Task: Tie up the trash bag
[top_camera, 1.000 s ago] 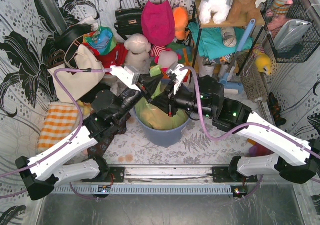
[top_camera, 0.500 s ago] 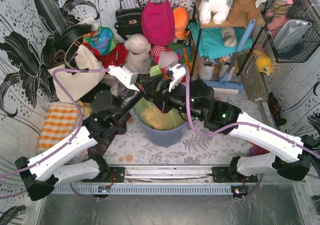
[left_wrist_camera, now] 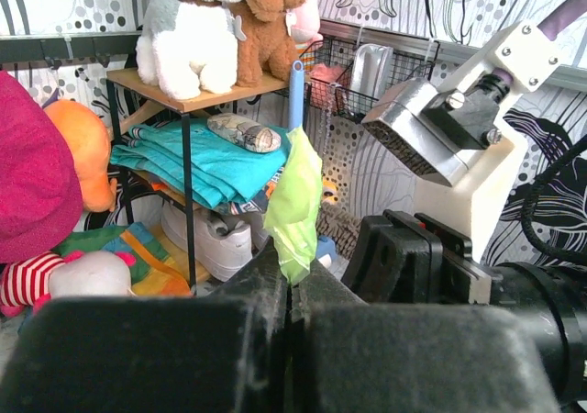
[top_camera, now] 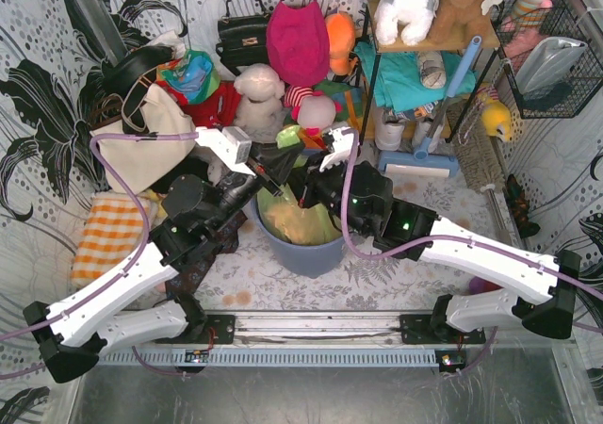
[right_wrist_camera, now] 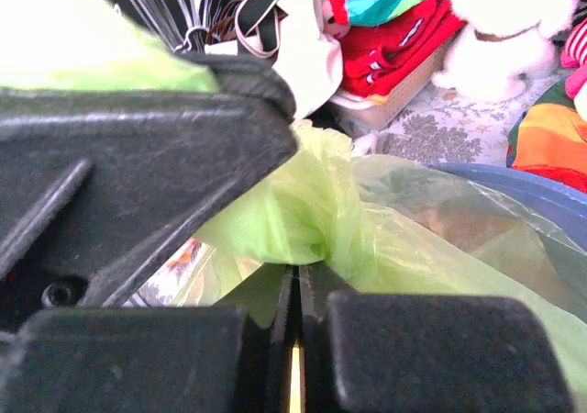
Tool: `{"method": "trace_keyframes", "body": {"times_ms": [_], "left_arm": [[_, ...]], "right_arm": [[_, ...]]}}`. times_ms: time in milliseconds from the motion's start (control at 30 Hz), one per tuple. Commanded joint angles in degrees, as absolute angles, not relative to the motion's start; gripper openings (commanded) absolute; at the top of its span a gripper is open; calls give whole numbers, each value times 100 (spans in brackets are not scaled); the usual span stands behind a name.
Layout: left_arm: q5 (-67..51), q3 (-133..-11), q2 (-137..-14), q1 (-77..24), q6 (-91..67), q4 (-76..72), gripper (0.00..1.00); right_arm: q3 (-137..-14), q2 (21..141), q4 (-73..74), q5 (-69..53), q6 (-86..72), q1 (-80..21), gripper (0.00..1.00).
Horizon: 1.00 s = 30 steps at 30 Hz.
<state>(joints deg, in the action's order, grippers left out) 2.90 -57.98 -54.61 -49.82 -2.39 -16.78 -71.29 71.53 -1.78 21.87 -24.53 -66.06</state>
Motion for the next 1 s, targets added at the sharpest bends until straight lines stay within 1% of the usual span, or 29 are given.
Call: {"method": "trace_keyframes", "body": {"times_ms": [0,333,367,400,500,600,667,700,800,967], "left_arm": [[190,-5720,-5287,-4957,-346,-1894,4],[78,-5727,-5232,-4957,-382,-1779,12],[67,-5741,-5222,-4957,-371,-1749,15],[51,-5758,-5207,-4957,-373,-1727,17],[67,-5779,-5131,-4957,-337,-1648,28],[217,-5832,-4934,-4957,-239,-1451,42],[497,-5876,-4737,-4957,-182,-1326,55],[648,-5899,-4628,-4957,-156,-1267,59],[1148,-6028,-4389,-4957,-50,-1002,64],[1980,-6320,-4422,-4957,54,-310,64]], "right_arm": [[-6948,7207,-1005,2903,-2663,-6681,0],[-6401,7367,-2341,3689,-2737,-6794,0],[-6331,7384,-2491,3772,-2740,-6799,0],[-6278,7405,-2587,3870,-2749,-6801,0],[-6094,7462,-3058,4024,-2677,-6803,0],[-6034,7518,-3208,4060,-2677,-6807,0],[-6012,7531,-3228,4061,-2731,-6810,0],[-6016,7539,-3217,4065,-2734,-6804,0],[-6020,7541,-3208,4074,-2733,-6807,0],[-6008,7502,-3152,4096,-2742,-6806,0]]}}
